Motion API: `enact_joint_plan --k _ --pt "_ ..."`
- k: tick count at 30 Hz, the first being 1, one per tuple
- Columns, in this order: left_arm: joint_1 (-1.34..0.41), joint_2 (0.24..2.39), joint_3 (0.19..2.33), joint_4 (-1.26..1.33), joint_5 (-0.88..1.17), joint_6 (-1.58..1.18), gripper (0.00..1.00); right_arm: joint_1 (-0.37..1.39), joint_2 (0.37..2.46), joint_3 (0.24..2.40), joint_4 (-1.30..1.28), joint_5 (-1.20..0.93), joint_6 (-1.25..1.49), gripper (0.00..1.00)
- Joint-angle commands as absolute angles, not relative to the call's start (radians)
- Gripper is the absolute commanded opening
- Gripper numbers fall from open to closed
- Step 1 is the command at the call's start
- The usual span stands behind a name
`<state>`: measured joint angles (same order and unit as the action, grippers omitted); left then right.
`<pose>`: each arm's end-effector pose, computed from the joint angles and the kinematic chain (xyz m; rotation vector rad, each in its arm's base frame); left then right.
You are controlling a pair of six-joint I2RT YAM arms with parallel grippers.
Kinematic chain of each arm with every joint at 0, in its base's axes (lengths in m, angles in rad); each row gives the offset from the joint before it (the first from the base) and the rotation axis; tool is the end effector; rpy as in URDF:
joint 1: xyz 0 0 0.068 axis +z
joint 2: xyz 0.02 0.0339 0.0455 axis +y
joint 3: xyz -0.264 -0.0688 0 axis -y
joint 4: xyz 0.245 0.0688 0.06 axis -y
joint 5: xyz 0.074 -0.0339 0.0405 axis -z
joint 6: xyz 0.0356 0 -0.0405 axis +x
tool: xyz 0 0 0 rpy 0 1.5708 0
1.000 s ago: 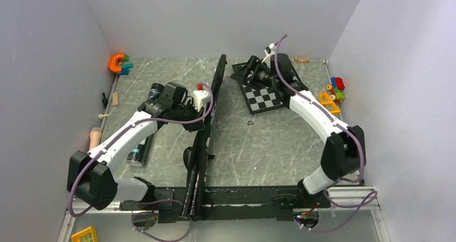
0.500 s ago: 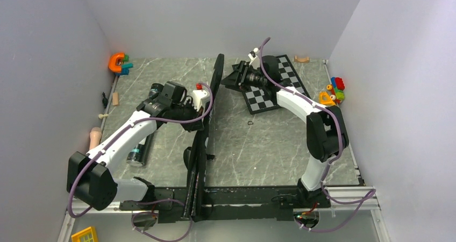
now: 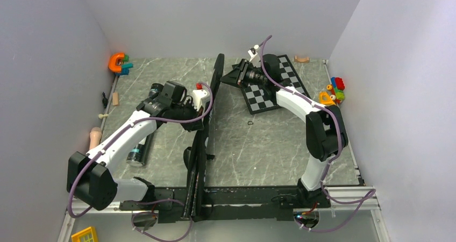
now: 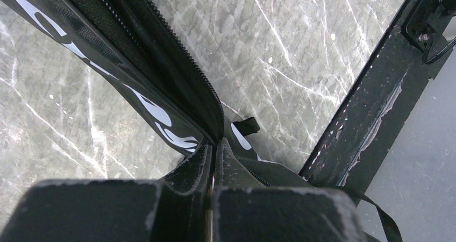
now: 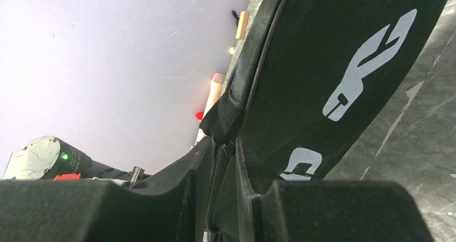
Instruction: Pack up the badminton gear
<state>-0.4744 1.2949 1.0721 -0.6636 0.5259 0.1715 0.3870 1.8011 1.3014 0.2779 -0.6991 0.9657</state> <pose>0.2289 -0.1377 0.2907 0.9941 2.2349 -0.7788 0.3829 0.1808 0.2835 0.0117 2.0389 1.5362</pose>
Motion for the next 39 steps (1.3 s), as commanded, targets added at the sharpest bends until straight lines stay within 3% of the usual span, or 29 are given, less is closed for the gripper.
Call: enact_joint_plan --k 1,4,10,23,26,29,33,39 --pt "-0.471 1.284 1.139 -0.619 0.567 0.189 0.00 0.392 1.805 1.302 0.353 -0.713 0.980 0.26" --pt "-0.471 1.285 1.142 -0.621 0.565 0.188 0.00 0.395 1.806 1.299 0.352 -0.711 0.980 0.21" --pt "-0.471 1.291 1.150 -0.625 0.548 0.184 0.00 0.405 1.780 1.264 0.356 -0.686 0.977 0.00" --pt "-0.471 1.301 1.157 -0.628 0.535 0.190 0.00 0.484 1.679 1.162 0.349 -0.609 0.952 0.01" --pt "-0.471 1.299 1.149 -0.626 0.536 0.190 0.00 0.487 1.667 1.135 0.366 -0.611 0.966 0.13" --pt "-0.471 1.295 1.147 -0.624 0.536 0.190 0.00 0.488 1.660 1.107 0.400 -0.612 0.995 0.15" --pt "-0.471 1.296 1.151 -0.628 0.536 0.193 0.00 0.490 1.655 1.088 0.435 -0.622 1.025 0.14" --pt "-0.470 1.294 1.151 -0.632 0.536 0.193 0.00 0.492 1.633 1.081 0.428 -0.612 1.011 0.00"
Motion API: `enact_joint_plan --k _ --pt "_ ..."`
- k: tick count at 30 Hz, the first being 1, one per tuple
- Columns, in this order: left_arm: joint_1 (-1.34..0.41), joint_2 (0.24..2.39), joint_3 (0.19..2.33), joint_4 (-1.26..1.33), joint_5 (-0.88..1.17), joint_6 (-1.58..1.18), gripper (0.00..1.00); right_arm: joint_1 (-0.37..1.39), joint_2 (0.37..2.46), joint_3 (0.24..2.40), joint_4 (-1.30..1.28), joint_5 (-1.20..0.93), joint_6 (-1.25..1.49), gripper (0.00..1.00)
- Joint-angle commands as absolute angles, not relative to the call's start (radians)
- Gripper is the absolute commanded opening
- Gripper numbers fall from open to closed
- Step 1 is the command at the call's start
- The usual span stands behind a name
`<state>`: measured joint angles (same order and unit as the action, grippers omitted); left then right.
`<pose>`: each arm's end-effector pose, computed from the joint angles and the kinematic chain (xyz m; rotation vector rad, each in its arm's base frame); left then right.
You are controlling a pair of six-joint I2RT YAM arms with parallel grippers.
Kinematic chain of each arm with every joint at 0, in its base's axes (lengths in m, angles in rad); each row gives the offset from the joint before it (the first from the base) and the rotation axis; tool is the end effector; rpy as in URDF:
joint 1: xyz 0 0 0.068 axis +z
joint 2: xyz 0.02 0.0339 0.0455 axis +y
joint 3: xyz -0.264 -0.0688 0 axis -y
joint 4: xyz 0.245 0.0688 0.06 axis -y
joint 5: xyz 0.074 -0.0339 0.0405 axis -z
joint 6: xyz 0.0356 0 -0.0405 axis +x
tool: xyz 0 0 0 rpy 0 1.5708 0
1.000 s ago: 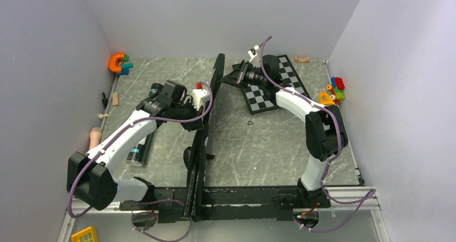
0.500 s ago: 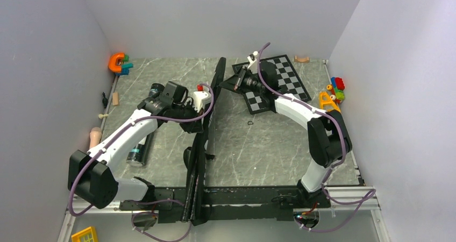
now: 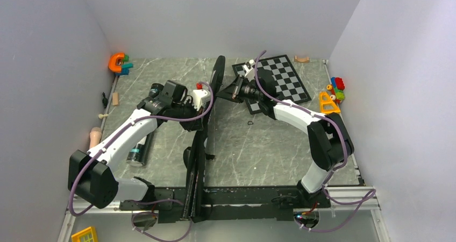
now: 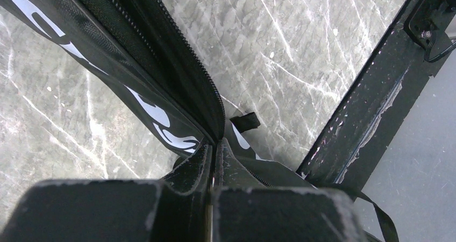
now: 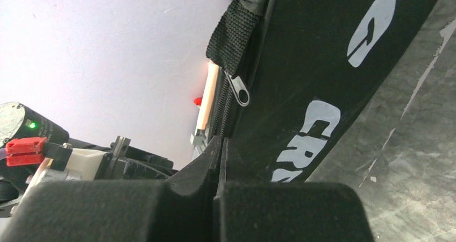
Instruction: Pack up the badminton gear
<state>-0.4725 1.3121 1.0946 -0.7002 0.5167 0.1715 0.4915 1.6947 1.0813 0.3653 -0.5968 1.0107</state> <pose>0.2310 -0.1378 0.2911 0.9903 2.2707 -0.7699 0.3324 0.2007 0.2581 0.0515 2.0887 1.5360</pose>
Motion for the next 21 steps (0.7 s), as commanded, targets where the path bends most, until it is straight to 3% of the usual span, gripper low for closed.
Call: enact_joint_plan --k 1,2,5,8,13,21 --pt "-0.470 1.294 1.152 -0.633 0.537 0.193 0.00 0.493 1.630 1.083 0.421 -0.612 1.004 0.00" --pt "-0.470 1.294 1.151 -0.632 0.536 0.193 0.00 0.494 1.628 1.089 0.404 -0.616 0.994 0.07" --pt "-0.471 1.294 1.151 -0.633 0.540 0.192 0.00 0.480 1.619 1.112 0.337 -0.611 0.951 0.43" --pt "-0.470 1.289 1.150 -0.635 0.544 0.192 0.00 0.462 1.607 1.121 0.326 -0.610 0.938 0.59" --pt "-0.471 1.284 1.150 -0.639 0.549 0.193 0.00 0.451 1.617 1.164 0.262 -0.608 0.898 0.62" --pt "-0.471 1.280 1.154 -0.651 0.561 0.196 0.00 0.436 1.670 1.186 0.332 -0.639 0.935 0.54"
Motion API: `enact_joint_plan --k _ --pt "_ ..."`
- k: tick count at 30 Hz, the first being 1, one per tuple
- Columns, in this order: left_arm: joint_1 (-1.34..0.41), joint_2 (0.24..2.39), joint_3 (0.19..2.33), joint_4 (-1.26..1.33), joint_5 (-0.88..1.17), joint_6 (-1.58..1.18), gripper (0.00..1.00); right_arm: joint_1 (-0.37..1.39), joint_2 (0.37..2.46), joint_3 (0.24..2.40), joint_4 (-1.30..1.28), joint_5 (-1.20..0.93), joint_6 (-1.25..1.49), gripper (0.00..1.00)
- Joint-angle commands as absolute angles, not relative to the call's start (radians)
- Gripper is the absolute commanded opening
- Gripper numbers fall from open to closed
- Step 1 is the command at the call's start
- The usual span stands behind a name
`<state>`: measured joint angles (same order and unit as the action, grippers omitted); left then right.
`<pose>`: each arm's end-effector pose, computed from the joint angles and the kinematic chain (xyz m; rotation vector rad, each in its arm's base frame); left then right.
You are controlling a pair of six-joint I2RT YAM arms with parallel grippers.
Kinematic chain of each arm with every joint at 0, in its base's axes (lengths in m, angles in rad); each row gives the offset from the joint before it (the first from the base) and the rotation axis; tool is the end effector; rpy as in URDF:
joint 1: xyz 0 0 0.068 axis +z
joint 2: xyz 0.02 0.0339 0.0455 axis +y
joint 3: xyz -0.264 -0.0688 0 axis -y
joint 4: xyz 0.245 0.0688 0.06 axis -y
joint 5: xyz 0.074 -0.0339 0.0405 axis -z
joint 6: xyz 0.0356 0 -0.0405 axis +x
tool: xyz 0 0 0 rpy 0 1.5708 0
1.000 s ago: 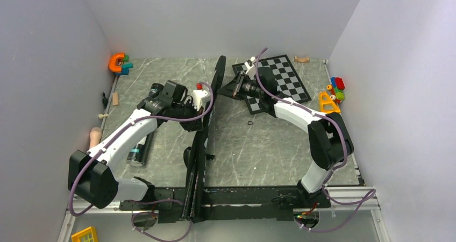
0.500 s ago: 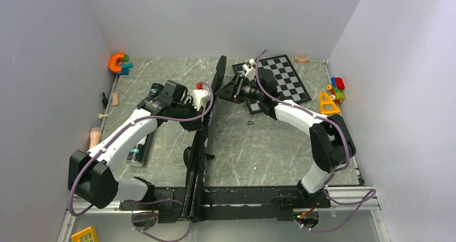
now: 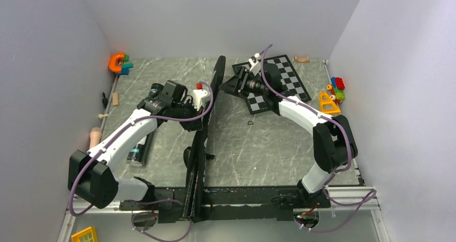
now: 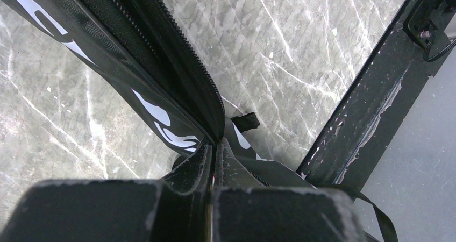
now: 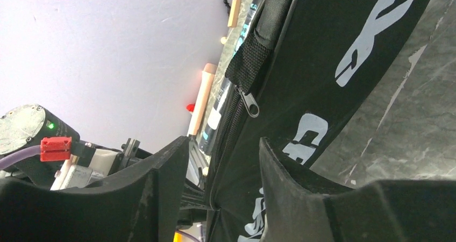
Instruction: Pack up the badminton gear
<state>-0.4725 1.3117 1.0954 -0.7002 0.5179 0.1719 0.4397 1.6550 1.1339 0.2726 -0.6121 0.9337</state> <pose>0.2310 -0.1378 0.2914 0.9911 2.2688 -0.7711 0.3392 0.1822 0.2813 0.0123 2.0552 1.4720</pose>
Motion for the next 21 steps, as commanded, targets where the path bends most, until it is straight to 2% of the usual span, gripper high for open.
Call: enact_joint_plan --k 1,15,21 --pt "-0.471 1.279 1.155 -0.653 0.562 0.197 0.00 0.436 1.676 1.190 0.339 -0.644 0.937 0.52" --pt "-0.471 1.275 1.155 -0.654 0.560 0.198 0.00 0.434 1.716 1.201 0.375 -0.665 0.956 0.17" --pt "-0.470 1.279 1.152 -0.654 0.564 0.200 0.00 0.433 1.716 1.203 0.371 -0.671 0.950 0.17"
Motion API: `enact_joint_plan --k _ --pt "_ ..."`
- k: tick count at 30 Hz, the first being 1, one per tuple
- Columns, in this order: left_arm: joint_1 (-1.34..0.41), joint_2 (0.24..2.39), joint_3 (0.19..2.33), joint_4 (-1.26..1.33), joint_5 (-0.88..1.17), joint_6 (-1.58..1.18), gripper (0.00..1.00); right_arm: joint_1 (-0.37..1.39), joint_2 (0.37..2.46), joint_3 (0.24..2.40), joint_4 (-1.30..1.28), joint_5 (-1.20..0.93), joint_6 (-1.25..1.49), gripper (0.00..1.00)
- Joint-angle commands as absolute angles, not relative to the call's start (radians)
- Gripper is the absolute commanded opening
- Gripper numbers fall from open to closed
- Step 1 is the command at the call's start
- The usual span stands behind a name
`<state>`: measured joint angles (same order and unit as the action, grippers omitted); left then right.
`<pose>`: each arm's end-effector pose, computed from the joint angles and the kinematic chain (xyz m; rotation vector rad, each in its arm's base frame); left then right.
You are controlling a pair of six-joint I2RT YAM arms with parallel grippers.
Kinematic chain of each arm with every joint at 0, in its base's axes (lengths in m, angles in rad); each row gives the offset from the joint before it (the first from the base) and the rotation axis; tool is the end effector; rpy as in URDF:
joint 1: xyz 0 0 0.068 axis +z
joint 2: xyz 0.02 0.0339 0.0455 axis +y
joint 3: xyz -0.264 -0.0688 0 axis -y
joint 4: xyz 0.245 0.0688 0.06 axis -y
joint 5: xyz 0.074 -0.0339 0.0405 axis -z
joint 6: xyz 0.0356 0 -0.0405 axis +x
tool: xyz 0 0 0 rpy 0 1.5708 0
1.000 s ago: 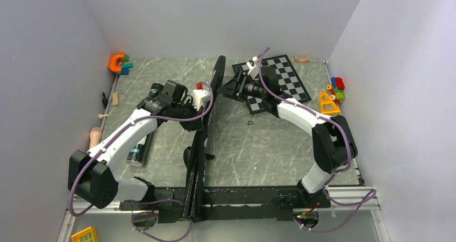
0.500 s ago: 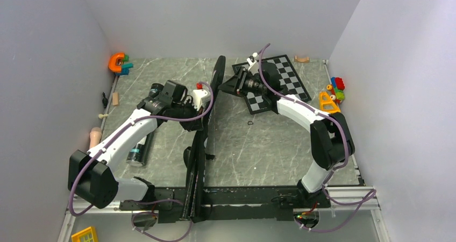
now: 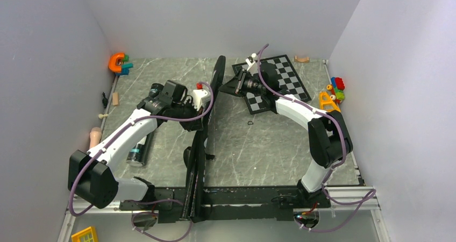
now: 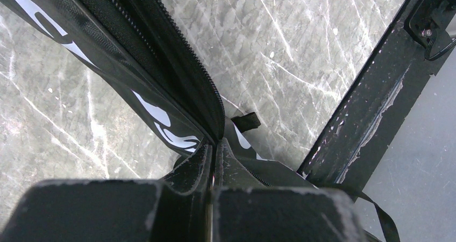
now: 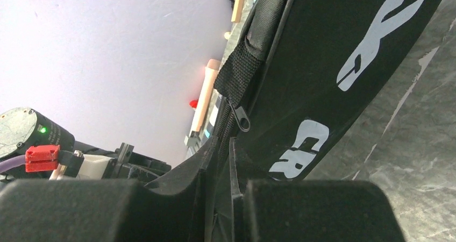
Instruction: Pack up the badminton gear
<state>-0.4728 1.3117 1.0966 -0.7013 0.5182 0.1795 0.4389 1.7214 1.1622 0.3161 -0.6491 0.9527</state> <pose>0.2309 -0.1379 0.2918 0.9996 2.2634 -0.7684 0.3516 0.1888 0.2708 -0.0010 2.0622 1.5150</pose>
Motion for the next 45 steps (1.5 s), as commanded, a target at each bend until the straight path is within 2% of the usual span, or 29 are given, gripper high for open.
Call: enact_joint_plan --k 1,7,11,21,31,32,35,37,40,45 --pt "-0.471 1.280 1.153 -0.652 0.566 0.199 0.00 0.432 1.718 1.203 0.375 -0.675 0.950 0.18" --pt "-0.470 1.283 1.157 -0.657 0.569 0.200 0.00 0.430 1.721 1.203 0.390 -0.688 0.959 0.15" --pt "-0.470 1.283 1.157 -0.655 0.569 0.198 0.00 0.429 1.720 1.199 0.397 -0.688 0.962 0.00" --pt "-0.470 1.283 1.157 -0.657 0.571 0.205 0.00 0.442 1.701 1.141 0.465 -0.701 0.995 0.00" --pt "-0.470 1.276 1.159 -0.660 0.568 0.209 0.00 0.535 1.653 1.085 0.381 -0.673 0.933 0.00" --pt "-0.469 1.274 1.158 -0.659 0.568 0.210 0.00 0.532 1.651 1.086 0.367 -0.673 0.929 0.05" --pt "-0.470 1.272 1.159 -0.660 0.572 0.207 0.00 0.499 1.641 1.095 0.328 -0.661 0.919 0.44" --pt "-0.469 1.270 1.162 -0.661 0.573 0.207 0.00 0.475 1.633 1.105 0.326 -0.661 0.918 0.58" --pt "-0.469 1.267 1.162 -0.664 0.573 0.209 0.00 0.452 1.630 1.151 0.288 -0.654 0.885 0.63" --pt "-0.469 1.266 1.165 -0.668 0.584 0.209 0.00 0.395 1.670 1.189 0.300 -0.677 0.889 0.55"
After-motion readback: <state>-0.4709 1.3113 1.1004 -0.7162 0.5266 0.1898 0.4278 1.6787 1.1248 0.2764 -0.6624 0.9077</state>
